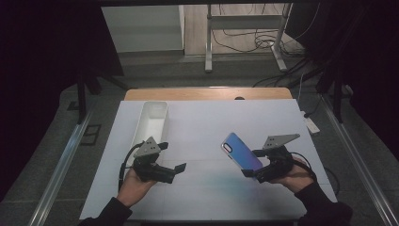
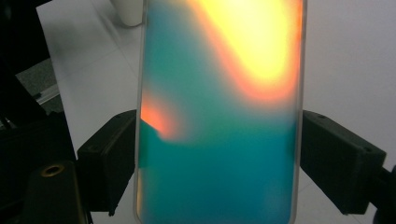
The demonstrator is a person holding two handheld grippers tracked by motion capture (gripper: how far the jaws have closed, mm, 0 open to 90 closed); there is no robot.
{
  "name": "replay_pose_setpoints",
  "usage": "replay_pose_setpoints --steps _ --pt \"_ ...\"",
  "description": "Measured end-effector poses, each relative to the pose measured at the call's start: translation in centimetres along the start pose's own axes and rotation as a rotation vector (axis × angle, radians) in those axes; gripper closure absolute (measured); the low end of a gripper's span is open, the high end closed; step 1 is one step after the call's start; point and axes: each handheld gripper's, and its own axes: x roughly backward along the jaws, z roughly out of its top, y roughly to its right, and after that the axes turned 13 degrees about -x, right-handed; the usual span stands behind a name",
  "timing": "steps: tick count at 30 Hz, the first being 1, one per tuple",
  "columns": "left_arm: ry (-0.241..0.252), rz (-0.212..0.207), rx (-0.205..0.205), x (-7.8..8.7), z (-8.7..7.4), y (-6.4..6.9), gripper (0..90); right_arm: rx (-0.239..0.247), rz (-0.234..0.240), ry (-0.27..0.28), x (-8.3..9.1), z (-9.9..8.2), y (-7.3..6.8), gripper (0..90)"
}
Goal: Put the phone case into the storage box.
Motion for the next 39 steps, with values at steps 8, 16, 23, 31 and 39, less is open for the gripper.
replay_pose_setpoints --steps 8,16,23,31,39 --pt "0.025 -0.03 -0.004 -0.7 0.5 -0.2 0.2 0.009 0.04 0.004 -0.3 0.1 -0.7 16.8" --pt "0.038 -0.06 -0.017 -1.4 0.9 -0.2 0.2 0.028 0.092 0.012 -0.5 0.2 -1.4 16.8" --pt "0.048 -0.078 -0.027 -2.0 1.3 -0.3 0.1 0.029 0.127 0.023 -0.6 0.4 -1.7 16.8" --pt "0.065 -0.101 -0.027 -2.7 1.7 -0.4 0.2 0.039 0.183 0.045 -0.5 0.6 -2.4 16.8" --pt "0.09 -0.121 -0.025 -3.1 2.1 -0.4 0.2 0.046 0.214 0.06 -0.6 0.7 -3.0 16.8"
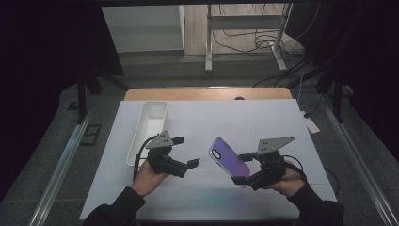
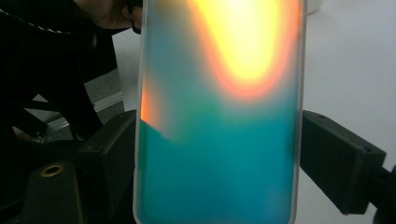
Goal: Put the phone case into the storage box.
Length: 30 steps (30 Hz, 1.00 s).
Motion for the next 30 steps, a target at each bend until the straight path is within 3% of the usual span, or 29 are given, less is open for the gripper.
replay_pose_setpoints --steps 8,30 --pt "0.037 -0.034 0.006 -0.4 0.3 -0.2 0.2 0.009 0.038 0.023 -0.2 0.2 -0.4 16.8" --pt "0.081 -0.098 0.0 -1.7 1.0 -0.3 0.2 0.027 0.102 0.045 -1.2 0.3 -1.3 16.8"
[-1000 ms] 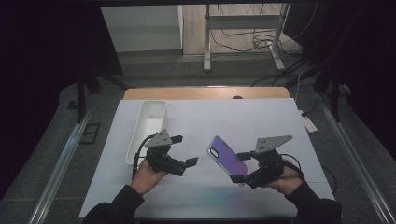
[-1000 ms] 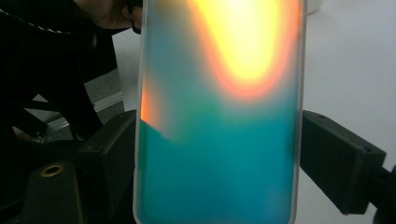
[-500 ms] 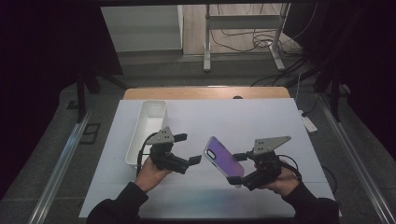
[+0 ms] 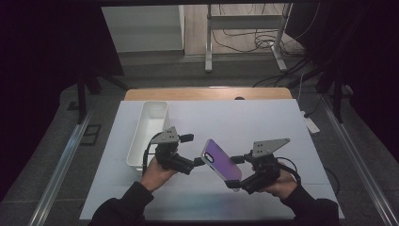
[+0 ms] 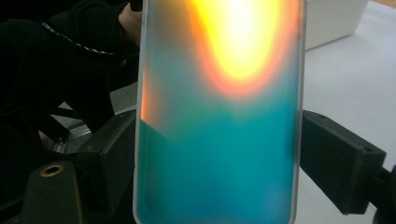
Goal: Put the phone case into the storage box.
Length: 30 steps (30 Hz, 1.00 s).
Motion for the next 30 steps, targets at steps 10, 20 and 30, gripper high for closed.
replay_pose_setpoints --steps 10,20,30 --pt "0.022 -0.022 0.013 -0.5 0.3 -0.2 0.2 0.012 0.034 0.007 -0.3 0.0 -0.3 16.7" --pt "0.031 -0.057 0.002 -1.1 0.5 -0.3 0.5 0.013 0.054 0.008 -0.6 0.1 -0.5 16.7" --pt "0.079 -0.122 0.004 -1.0 0.5 -0.5 20.4 0.017 0.067 0.01 -0.7 0.1 -0.6 16.7"
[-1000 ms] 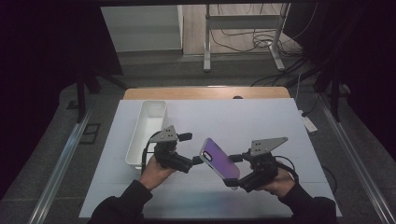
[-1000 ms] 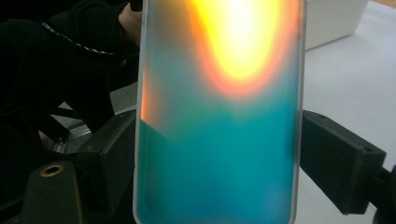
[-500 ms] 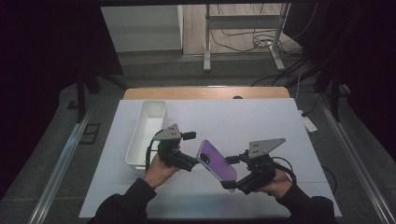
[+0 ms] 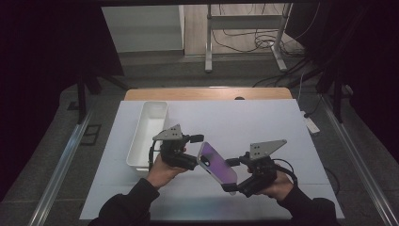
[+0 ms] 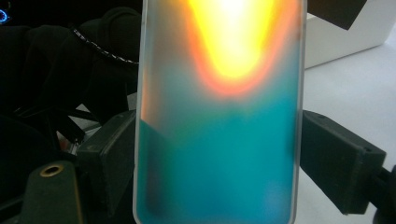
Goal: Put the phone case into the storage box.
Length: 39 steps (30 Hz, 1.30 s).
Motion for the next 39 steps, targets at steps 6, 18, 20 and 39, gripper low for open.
replay_pose_setpoints --steps 6,18,20,39 --pt "0.002 -0.032 -0.017 -0.01 0.02 0.12 34.6 -0.005 0.006 -0.003 -0.09 -0.03 -0.01 16.7" --pt "0.01 -0.116 -0.064 -0.02 0.0 0.31 66.3 -0.031 0.032 -0.008 -0.13 -0.1 0.28 16.6" --pt "0.011 -0.126 -0.072 -0.04 -0.01 0.36 70.5 -0.035 0.033 -0.01 -0.14 -0.12 0.36 16.7" --pt "-0.022 -0.146 -0.121 -0.1 0.17 0.69 88.5 -0.002 0.019 -0.045 -0.56 -0.32 0.51 16.4"
